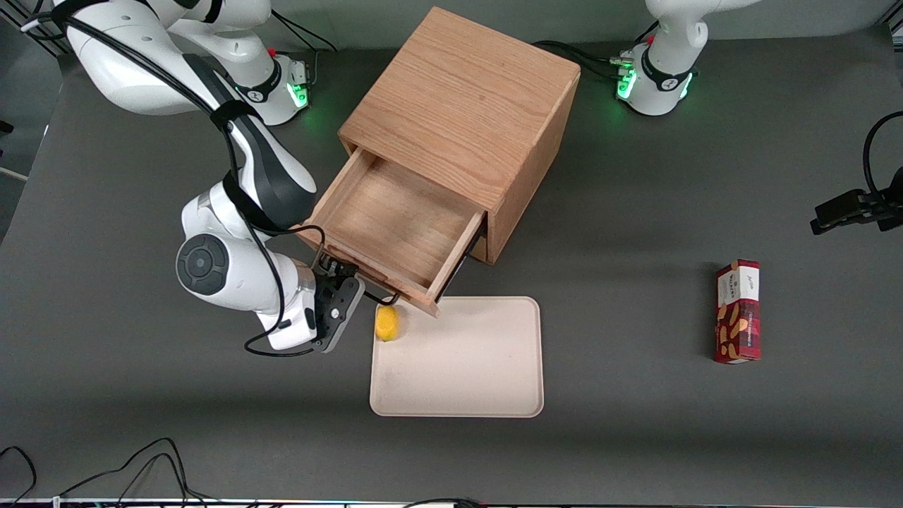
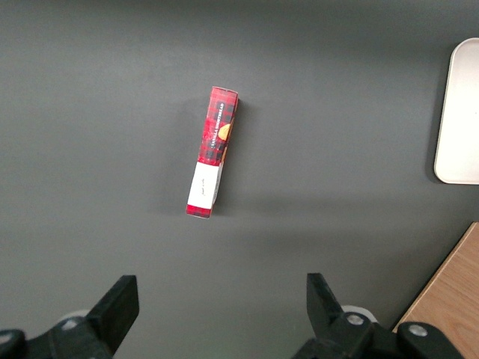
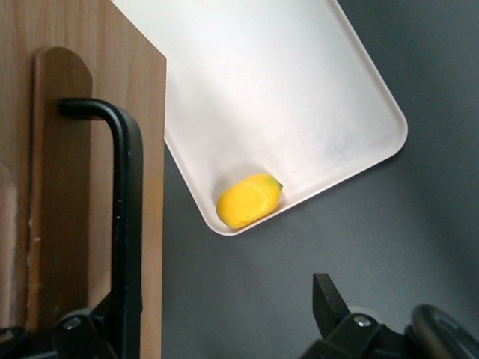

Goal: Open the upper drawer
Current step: 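Pull the upper drawer outward from the cabinet with the right gripper, then keep pulling the upper drawer further open with the right gripper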

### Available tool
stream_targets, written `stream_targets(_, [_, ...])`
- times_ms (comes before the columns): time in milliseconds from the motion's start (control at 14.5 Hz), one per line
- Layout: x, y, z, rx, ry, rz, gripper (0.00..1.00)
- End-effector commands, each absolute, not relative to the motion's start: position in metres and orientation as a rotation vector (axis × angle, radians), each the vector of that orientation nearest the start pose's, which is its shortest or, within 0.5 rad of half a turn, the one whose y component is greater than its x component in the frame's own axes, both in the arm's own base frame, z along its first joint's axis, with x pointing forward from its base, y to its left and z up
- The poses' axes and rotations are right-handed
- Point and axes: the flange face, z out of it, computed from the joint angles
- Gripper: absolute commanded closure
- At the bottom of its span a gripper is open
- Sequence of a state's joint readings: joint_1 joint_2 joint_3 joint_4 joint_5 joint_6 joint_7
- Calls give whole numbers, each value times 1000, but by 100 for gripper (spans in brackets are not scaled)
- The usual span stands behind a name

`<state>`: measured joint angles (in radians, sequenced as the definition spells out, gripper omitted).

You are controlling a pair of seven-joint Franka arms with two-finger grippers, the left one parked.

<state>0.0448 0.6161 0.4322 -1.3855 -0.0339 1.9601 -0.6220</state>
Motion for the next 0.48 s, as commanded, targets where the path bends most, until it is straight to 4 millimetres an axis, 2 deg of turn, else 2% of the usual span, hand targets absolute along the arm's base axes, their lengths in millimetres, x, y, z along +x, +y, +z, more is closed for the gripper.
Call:
stream_targets(0, [680, 252, 369, -2557, -1503, -21, 0])
stream_targets(414, [696, 245, 374, -2563, -1513, -48, 0])
